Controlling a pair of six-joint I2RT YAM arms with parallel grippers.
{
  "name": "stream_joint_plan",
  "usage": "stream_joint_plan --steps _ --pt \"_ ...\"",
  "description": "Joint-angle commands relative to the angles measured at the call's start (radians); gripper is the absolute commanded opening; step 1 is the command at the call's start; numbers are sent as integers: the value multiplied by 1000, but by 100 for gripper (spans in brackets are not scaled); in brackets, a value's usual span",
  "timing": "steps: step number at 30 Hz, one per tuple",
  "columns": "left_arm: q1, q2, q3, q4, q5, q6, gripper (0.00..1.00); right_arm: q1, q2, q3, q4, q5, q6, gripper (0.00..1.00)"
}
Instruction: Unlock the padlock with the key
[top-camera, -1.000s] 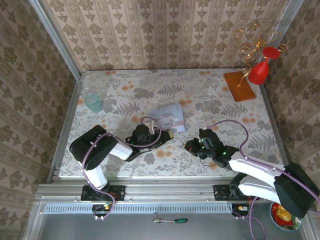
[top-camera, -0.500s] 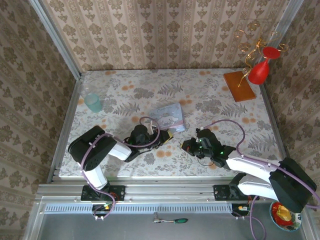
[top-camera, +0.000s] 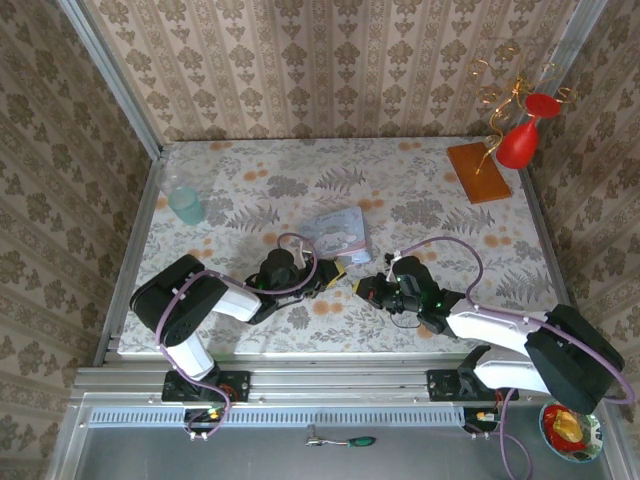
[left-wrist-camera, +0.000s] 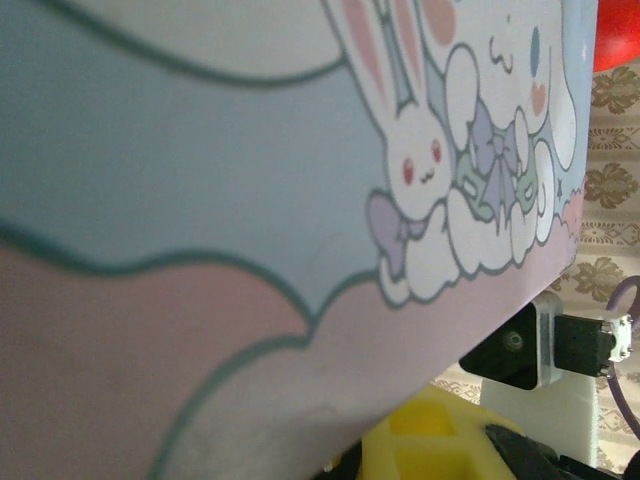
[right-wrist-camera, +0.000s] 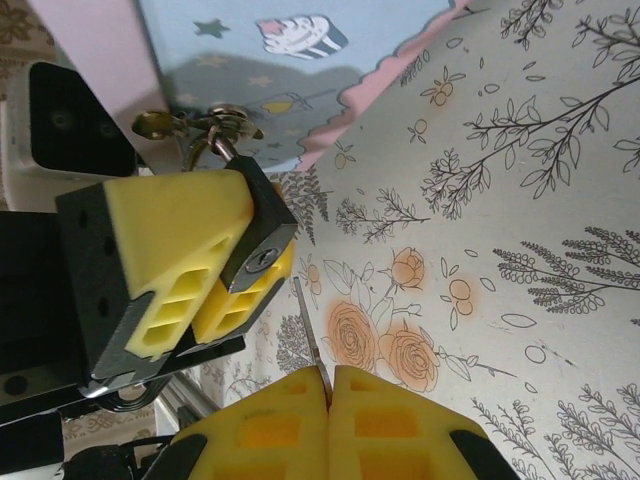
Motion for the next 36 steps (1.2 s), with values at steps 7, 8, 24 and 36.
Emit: stream_joint_plan --steps 7,8,24,36 --pt "-8 -29 -9 37 2 -25 0 -21 11 -4 95 -47 31 0" --pt "-8 -31 -8 39 2 -25 0 -26 10 -7 95 -49 39 0" --pt "5 -13 -41 197 3 -70 0 -28 57 -31 212 -95 139 0" --pt "15 -3 -57 256 -9 -98 0 -28 19 -45 198 -88 171 0"
